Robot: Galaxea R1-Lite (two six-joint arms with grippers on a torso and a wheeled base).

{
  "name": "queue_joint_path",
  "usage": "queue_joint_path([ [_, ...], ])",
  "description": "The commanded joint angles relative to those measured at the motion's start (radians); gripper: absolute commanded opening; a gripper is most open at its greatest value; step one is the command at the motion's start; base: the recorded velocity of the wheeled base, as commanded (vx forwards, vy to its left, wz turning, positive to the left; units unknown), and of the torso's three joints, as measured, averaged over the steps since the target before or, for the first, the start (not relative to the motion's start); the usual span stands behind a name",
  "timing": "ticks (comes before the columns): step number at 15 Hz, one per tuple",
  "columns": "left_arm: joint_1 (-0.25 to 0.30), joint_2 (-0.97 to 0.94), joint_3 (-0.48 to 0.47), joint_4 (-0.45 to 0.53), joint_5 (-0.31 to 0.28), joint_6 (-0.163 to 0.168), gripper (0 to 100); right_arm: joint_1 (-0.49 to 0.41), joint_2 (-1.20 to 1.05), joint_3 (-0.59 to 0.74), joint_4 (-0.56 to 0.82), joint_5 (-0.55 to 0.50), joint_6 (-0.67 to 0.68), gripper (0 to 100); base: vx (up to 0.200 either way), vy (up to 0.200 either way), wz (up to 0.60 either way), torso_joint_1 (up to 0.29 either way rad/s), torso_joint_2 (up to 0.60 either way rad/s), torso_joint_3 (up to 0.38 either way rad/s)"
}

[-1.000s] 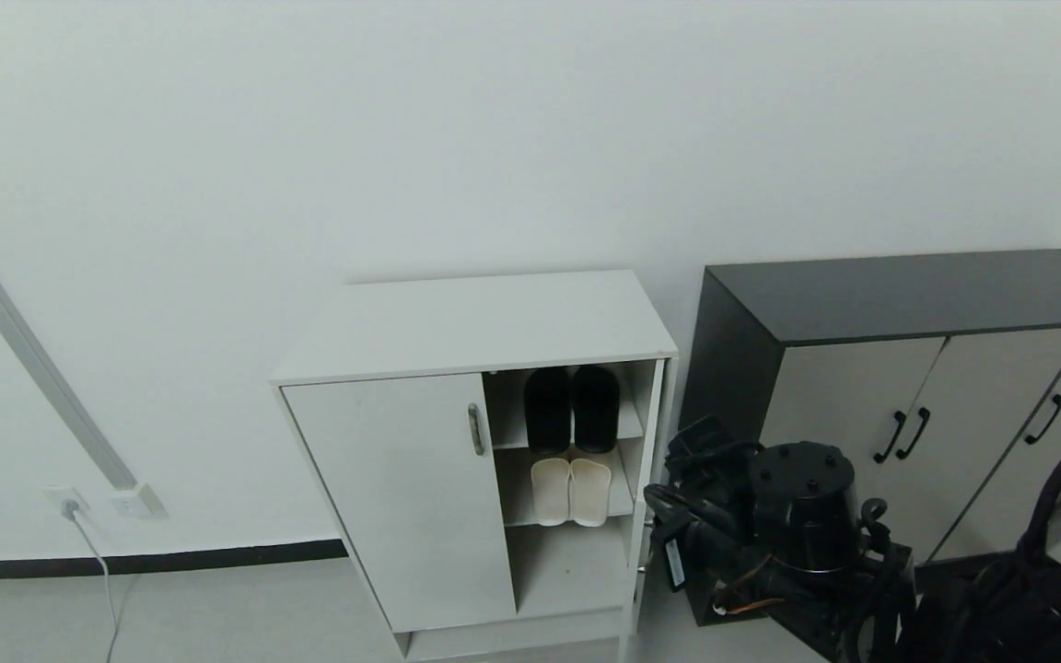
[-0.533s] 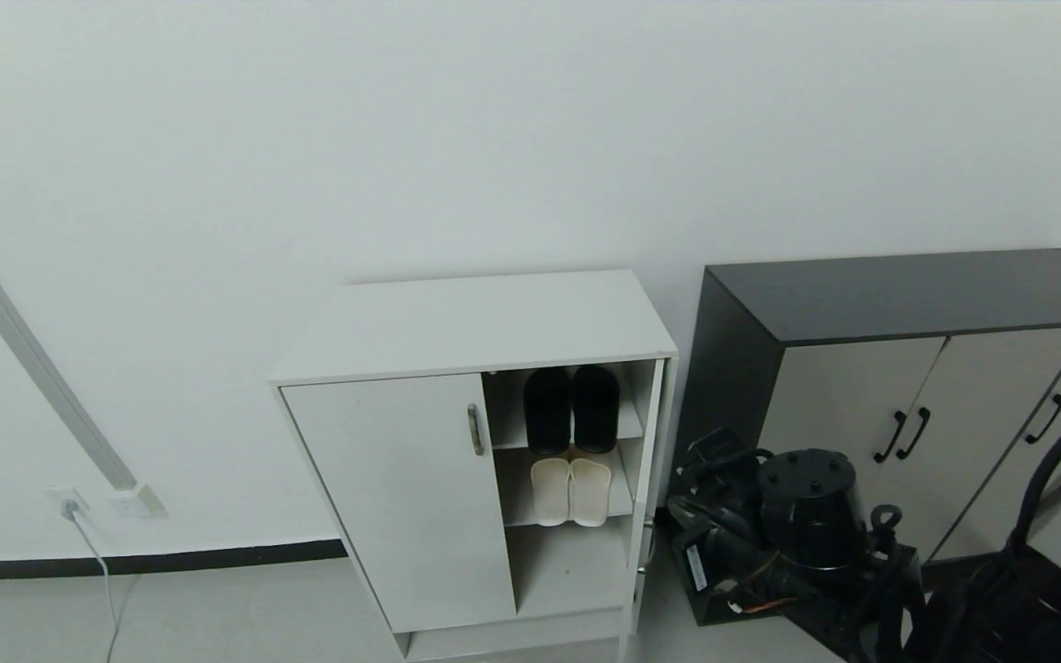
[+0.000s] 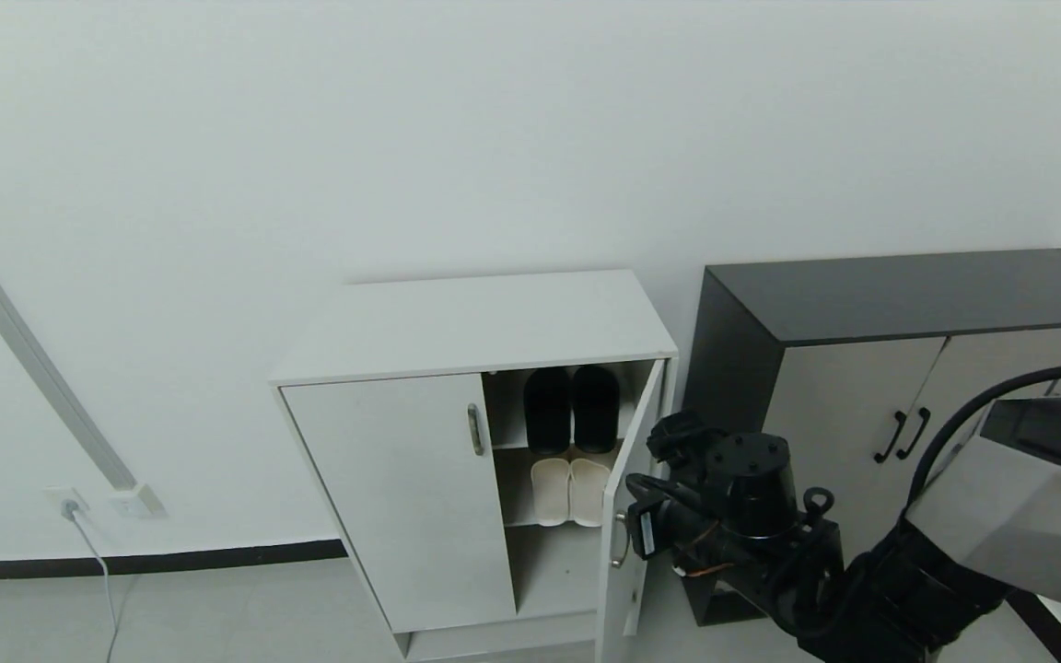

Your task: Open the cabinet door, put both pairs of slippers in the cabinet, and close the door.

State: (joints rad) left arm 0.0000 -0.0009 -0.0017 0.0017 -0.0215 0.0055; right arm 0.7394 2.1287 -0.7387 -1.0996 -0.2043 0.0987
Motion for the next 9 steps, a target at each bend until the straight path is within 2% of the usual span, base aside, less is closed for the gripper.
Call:
queue_joint_path([
  [1,0.000,0.001,0.000,0.000,0.000,0.001,0,0.000,0.010,0.018,-0.028,0.002,-0.001,0,0.000,0.000,0.00,0.000,0.00,0.000],
  [6,0.000,0.001,0.000,0.000,0.000,0.001,0,0.021,-0.062,0.213,-0.149,0.054,-0.008,0,0.000,0.000,0.00,0.000,0.00,0.000],
  [9,0.000,0.001,0.000,0.000,0.000,0.001,0,0.029,-0.061,0.291,-0.212,0.054,-0.010,0,0.200,0.000,0.00,-0.006,0.00,0.007],
])
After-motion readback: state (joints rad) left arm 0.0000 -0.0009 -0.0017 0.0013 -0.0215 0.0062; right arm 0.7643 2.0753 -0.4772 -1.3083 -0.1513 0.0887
